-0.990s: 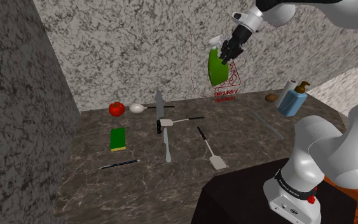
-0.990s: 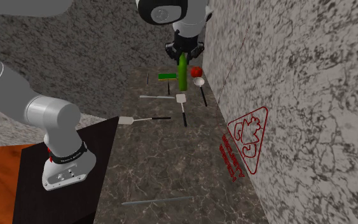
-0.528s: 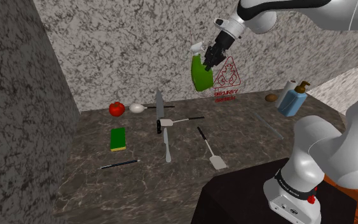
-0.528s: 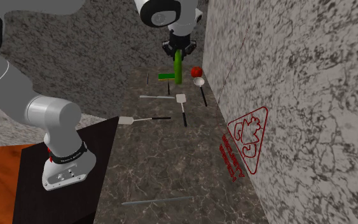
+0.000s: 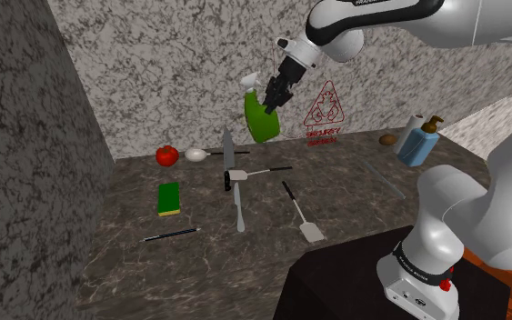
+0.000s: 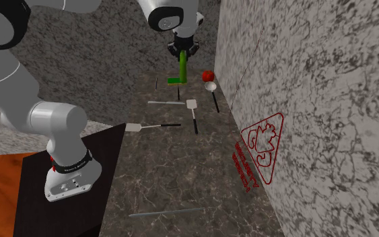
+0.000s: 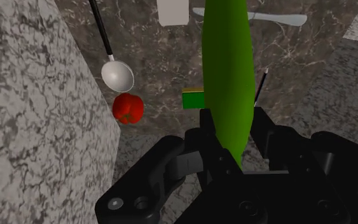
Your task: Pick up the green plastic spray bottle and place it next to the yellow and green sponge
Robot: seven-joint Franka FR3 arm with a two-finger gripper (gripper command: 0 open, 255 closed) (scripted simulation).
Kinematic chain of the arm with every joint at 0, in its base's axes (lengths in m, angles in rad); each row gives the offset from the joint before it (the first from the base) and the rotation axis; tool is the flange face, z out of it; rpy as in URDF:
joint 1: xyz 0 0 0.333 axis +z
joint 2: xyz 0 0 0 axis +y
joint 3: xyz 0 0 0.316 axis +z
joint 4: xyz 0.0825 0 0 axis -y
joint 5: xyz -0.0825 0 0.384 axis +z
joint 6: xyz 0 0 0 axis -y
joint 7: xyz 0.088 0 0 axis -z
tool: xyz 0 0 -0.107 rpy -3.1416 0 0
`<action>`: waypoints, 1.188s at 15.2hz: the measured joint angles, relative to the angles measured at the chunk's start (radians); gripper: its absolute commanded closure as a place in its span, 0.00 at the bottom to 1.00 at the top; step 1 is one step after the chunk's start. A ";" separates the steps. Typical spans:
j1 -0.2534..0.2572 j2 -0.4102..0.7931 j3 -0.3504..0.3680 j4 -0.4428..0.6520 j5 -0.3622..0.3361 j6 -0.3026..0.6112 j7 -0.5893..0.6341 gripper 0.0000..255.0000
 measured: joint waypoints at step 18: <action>0.106 0.500 0.120 0.278 0.389 0.107 0.048 1.00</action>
